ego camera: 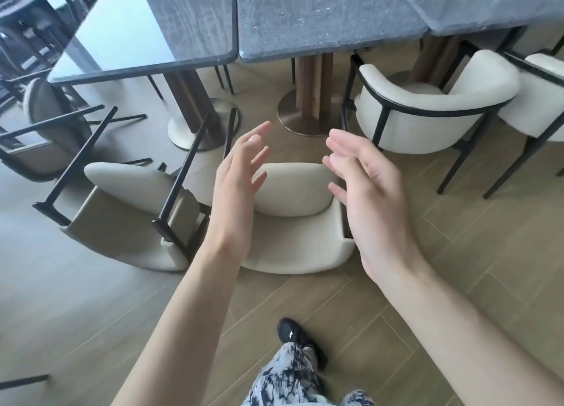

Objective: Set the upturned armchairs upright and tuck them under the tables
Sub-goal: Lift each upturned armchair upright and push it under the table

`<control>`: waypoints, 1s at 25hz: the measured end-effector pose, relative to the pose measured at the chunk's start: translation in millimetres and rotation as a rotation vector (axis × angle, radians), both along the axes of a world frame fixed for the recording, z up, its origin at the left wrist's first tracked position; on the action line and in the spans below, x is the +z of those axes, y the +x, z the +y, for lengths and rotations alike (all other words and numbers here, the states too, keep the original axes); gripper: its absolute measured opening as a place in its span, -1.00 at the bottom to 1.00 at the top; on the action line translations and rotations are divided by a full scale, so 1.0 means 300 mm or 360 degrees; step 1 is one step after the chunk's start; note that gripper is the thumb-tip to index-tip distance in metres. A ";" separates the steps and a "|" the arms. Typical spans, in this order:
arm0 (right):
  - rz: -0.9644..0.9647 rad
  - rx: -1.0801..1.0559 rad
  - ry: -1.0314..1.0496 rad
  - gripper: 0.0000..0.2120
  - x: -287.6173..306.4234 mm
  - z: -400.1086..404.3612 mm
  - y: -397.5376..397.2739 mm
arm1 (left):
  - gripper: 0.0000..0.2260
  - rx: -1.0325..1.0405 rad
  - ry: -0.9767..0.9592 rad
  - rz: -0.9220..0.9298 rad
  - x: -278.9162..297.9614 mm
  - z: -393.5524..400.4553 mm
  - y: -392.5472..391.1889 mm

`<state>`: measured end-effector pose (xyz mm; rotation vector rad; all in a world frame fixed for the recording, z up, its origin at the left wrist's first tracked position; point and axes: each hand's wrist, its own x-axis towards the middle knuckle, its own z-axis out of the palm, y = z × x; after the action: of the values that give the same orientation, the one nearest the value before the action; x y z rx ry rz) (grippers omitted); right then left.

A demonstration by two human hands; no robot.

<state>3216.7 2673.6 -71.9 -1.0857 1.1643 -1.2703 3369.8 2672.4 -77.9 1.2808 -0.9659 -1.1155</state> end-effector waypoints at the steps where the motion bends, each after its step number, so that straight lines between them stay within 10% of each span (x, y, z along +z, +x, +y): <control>1: -0.0009 -0.0001 0.0013 -0.59 -0.005 0.031 -0.011 | -0.61 0.0003 0.0003 0.0003 -0.006 0.031 -0.007; 25: 0.0031 -0.0203 0.0252 -0.61 -0.092 -0.139 0.240 | -0.71 -0.0095 0.0289 0.0089 -0.186 -0.179 0.254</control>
<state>3288.8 2631.8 -99.3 -0.9209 1.3430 -1.2441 3446.1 2618.8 -133.8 1.3659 -0.8815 -1.3026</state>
